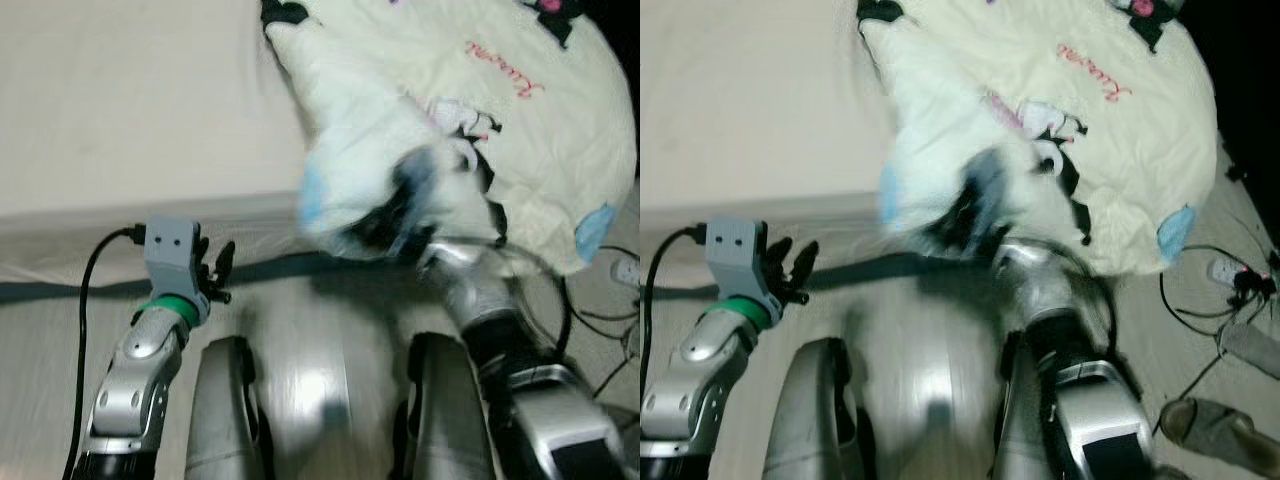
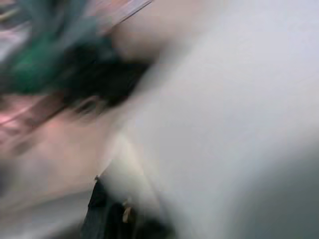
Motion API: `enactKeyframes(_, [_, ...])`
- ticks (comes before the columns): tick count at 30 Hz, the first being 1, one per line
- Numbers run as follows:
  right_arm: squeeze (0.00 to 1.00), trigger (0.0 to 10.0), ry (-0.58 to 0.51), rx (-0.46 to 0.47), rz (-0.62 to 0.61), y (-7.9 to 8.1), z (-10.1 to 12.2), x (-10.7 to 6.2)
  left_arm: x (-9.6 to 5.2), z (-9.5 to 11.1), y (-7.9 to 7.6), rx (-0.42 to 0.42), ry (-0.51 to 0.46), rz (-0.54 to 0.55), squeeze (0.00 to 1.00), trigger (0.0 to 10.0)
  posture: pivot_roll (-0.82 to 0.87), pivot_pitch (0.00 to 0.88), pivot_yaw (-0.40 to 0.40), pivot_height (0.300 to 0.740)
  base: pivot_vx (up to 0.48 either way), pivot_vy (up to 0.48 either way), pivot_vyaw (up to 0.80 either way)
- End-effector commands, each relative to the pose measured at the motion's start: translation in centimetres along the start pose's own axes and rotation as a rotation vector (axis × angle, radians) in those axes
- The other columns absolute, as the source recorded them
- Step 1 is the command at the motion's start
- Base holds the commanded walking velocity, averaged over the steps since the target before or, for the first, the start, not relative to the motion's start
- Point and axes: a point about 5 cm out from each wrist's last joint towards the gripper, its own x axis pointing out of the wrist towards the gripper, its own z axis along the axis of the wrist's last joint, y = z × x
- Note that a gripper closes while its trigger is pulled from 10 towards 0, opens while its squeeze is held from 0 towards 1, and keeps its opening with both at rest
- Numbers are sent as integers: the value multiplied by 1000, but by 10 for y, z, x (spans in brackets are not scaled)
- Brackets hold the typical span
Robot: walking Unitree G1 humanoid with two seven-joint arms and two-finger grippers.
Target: Clean up the room
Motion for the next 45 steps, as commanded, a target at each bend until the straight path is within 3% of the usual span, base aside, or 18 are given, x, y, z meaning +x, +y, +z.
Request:
enactKeyframes(1, [0, 10000, 28, -6, 68, 6, 0, 0, -3, -11, 1, -4, 41, 9, 0, 10000, 75, 266, 86, 530, 0, 0, 0])
enactKeyframes(2, [0, 10000, 90, 26, 130, 23, -18, -5, -2, -12, -1, -8, 41, 6, 0, 10000, 66, 262, 84, 530, 0, 0, 0])
enactKeyframes(3, [0, 10000, 90, 26, 130, 23, -18, -5, -2, -12, -1, -8, 41, 6, 0, 10000, 66, 262, 84, 530, 0, 0, 0])
enactKeyframes(4, [0, 10000, 253, 118, 223, 57, -65, -27, 1, -13, -4, -17, 39, -1, 0, 10000, 51, 256, 79, 530, 0, 0, 0])
enactKeyframes(7, [0, 10000, 286, 138, 239, 63, -74, -32, 1, -13, -5, -19, 38, -2, 0, 10000, 51, 256, 79, 530, 0, 0, 0])
enactKeyframes(10, [0, 10000, 444, 215, 106, 69, -115, -73, 5, -13, -9, -27, 32, -13, 0, 10000, 15, 237, 69, 530, 0, 0, 0])
enactKeyframes(12, [0, 10000, 440, 214, -23, 64, -121, -85, 7, -13, -12, -31, 26, -22, 0, 10000, 8, 231, 67, 530, 0, 0, 0])
enactKeyframes(13, [0, 10000, 440, 214, -23, 64, -121, -85, 7, -13, -12, -31, 26, -22, 0, 10000, 8, 231, 67, 530, 0, 0, 0])
enactKeyframes(16, [0, 10000, 199, 177, -341, 39, -89, -81, 10, -9, -17, -37, 7, -39, 0, 10000, -4, 218, 67, 530, 0, 0, 0])
enactKeyframes(18, [0, 10000, 199, 177, -341, 39, -89, -81, 10, -9, -17, -37, 7, -39, 0, 10000, -4, 218, 67, 530, 0, 0, 0])
enactKeyframes(21, [0, 10000, -74, 70, -663, 9, -37, -86, 12, -3, -20, -14, -24, -58, 0, 10000, -15, 198, 68, 530, 0, 0, 0])
enactKeyframes(24, [0, 10000, -115, 47, -718, 5, -27, -89, 12, -2, -20, -9, -29, -61, 0, 10000, -18, 194, 67, 530, 0, 0, 0])
enactKeyframes(27, [0, 10000, -316, -132, -967, -21, 27, -105, 19, 8, -21, 15, -85, -72, 0, 10000, -48, 131, 48, 530, 0, 0, 0])
enactKeyframes(31, [0, 10000, -350, -187, -1031, -28, 37, -111, 23, 11, -22, 17, -102, -68, 0, 10000, -48, 114, 32, 535, 0, 0, -108])
enactKeyframes(37, [0, 10000, -295, -257, -1147, -42, 39, -124, 21, 2, -17, 9, -101, -19, 0, 10000, -40, 68, -14, 557, 0, 0, 0])
enactKeyframes(45, [0, 10000, -267, -276, -1164, -49, 39, -126, 20, -15, -18, 18, -70, 2, 0, 10000, -38, 40, -41, 581, 0, 0, 0])
